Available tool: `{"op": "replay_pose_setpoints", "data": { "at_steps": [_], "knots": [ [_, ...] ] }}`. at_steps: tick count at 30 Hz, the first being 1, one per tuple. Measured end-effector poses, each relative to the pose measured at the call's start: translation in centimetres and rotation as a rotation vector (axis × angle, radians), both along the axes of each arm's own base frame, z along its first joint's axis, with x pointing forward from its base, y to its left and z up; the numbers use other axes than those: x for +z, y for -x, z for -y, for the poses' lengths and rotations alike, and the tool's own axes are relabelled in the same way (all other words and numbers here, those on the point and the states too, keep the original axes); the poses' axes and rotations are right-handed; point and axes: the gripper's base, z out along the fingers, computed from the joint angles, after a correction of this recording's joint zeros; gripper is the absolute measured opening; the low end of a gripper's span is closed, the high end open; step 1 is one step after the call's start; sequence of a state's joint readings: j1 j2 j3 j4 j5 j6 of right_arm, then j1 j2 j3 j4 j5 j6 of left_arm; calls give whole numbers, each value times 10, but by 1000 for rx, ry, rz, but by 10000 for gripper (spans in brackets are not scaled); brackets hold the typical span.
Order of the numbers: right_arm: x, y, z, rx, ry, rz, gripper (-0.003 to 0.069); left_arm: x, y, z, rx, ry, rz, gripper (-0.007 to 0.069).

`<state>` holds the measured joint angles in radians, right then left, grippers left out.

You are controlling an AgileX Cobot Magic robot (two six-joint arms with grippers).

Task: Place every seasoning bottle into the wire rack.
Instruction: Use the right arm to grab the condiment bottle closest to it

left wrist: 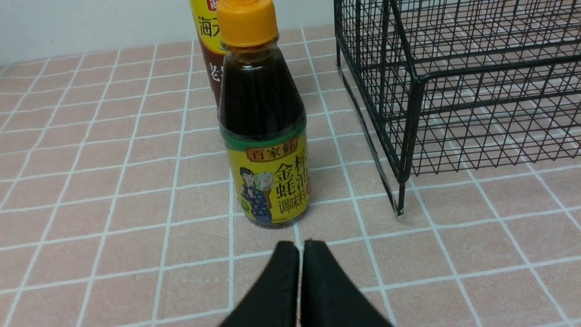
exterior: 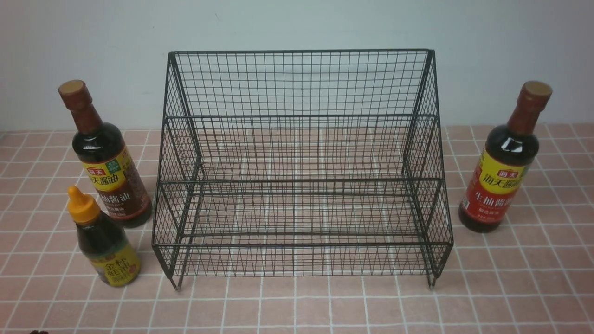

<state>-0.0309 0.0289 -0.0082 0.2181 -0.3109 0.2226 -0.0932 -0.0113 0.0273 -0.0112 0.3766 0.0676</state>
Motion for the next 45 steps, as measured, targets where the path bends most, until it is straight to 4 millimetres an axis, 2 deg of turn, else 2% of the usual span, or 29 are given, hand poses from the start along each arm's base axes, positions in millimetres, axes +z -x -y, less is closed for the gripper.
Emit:
{"op": "replay_pose_setpoints", "data": {
  "at_steps": [1, 2, 5, 7, 9, 10, 11, 12, 14, 15, 17, 20, 21, 22, 27, 28, 30, 32, 34, 41, 45],
  "knots": [
    [15, -3, -1, 11, 2, 1, -15, 0, 0, 0, 0, 0, 0, -7],
    [17, -4, -1, 12, 12, 0, -15, 0, 0, 0, 0, 0, 0, -7],
    [59, -23, -5, 14, 120, -22, -15, 0, 0, 0, 0, 0, 0, -7],
    [74, -37, -6, 15, 161, -50, -15, 0, 0, 0, 0, 0, 0, -7],
    [93, -67, -9, 22, 236, -108, -5, 0, 0, 0, 0, 0, 0, -7],
    [94, -70, -9, 23, 240, -112, -5, 0, 0, 0, 0, 0, 0, -7],
    [101, -90, -10, 34, 268, -140, 17, 0, 0, 0, 0, 0, 0, -7],
    [100, -95, -10, 39, 272, -156, 20, 0, 0, 0, 0, 0, 0, -7],
    [100, -124, -11, 61, 293, -202, 78, 0, 0, 0, 0, 0, 0, -7],
    [103, -126, -11, 62, 297, -195, 90, 0, 0, 0, 0, 0, 0, -7],
    [96, -155, -12, 85, 316, -245, 178, 0, 0, 0, 0, 0, 0, -7],
    [86, -183, -14, 112, 320, -274, 308, 0, 0, 0, 0, 0, 0, -7],
    [85, -187, -14, 117, 317, -277, 325, 0, 0, 0, 0, 0, 0, -7],
    [78, -201, -14, 132, 309, -291, 389, 0, 0, 0, 0, 0, 0, -7],
    [58, -244, -16, 182, 303, -357, 519, 0, 0, 0, 0, 0, 0, -7],
    [58, -244, -16, 182, 303, -357, 519, 0, 0, 0, 0, 0, 0, -7],
    [49, -260, -18, 205, 318, -385, 539, 0, 0, 0, 0, 0, 0, -7],
    [45, -265, -18, 213, 317, -396, 541, 0, 0, 0, 0, 0, 0, -7],
    [33, -273, -20, 229, 311, -433, 545, 0, 0, 0, 0, 0, 0, -7],
    [14, -279, -29, 270, 338, -512, 545, 0, 0, 0, 0, 0, 0, -7],
    [3, -282, -28, 263, 340, -590, 525, 0, 0, 0, 0, 0, 0, -7]
  ]
}}
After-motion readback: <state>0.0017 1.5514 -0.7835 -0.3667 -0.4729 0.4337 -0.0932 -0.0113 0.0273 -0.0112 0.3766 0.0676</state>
